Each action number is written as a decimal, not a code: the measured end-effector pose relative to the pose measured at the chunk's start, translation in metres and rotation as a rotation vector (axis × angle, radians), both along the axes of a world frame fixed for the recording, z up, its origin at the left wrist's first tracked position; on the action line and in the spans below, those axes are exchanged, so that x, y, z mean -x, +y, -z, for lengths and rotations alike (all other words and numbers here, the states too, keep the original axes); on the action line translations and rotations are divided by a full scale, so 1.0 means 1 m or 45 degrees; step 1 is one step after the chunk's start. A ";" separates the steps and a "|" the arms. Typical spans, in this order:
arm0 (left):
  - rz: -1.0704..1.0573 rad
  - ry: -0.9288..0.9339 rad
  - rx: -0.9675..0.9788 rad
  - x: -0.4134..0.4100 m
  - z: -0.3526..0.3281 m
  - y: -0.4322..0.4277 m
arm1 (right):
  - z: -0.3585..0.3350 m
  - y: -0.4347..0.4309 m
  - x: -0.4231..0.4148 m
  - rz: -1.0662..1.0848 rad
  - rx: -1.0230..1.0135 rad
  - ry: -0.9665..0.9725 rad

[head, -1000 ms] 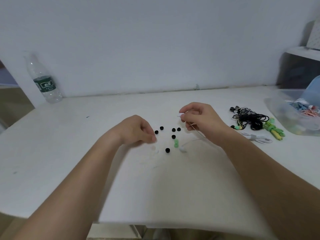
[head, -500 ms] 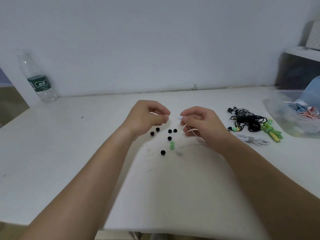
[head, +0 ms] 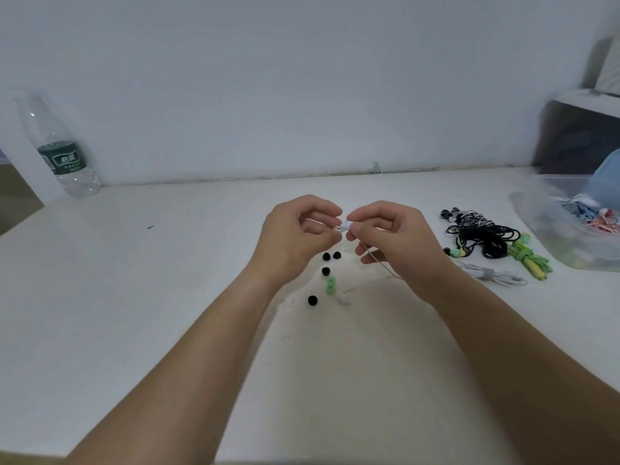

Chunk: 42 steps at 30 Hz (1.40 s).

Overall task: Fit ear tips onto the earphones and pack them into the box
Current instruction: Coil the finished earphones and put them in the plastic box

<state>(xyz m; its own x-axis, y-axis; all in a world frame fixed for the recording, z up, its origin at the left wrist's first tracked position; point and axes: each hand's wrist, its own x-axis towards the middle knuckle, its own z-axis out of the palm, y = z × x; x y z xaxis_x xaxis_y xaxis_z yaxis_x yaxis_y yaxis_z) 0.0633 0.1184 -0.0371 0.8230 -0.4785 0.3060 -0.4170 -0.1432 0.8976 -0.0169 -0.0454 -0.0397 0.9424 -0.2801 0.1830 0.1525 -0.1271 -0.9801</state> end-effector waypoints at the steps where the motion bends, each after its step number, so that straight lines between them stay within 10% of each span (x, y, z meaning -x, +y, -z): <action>1: 0.002 -0.002 0.000 0.000 0.000 0.000 | 0.000 0.000 0.000 0.005 0.006 0.002; 42: 0.280 0.387 0.159 0.002 -0.001 0.011 | -0.005 -0.013 0.006 -0.223 0.015 0.115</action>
<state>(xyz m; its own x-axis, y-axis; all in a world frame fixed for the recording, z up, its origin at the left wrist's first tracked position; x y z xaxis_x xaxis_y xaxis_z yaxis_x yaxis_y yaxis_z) 0.0609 0.1291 -0.0363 0.7672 -0.6278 0.1314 -0.1382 0.0382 0.9897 -0.0233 -0.0586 -0.0348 0.9892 -0.1090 0.0981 0.0850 -0.1181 -0.9893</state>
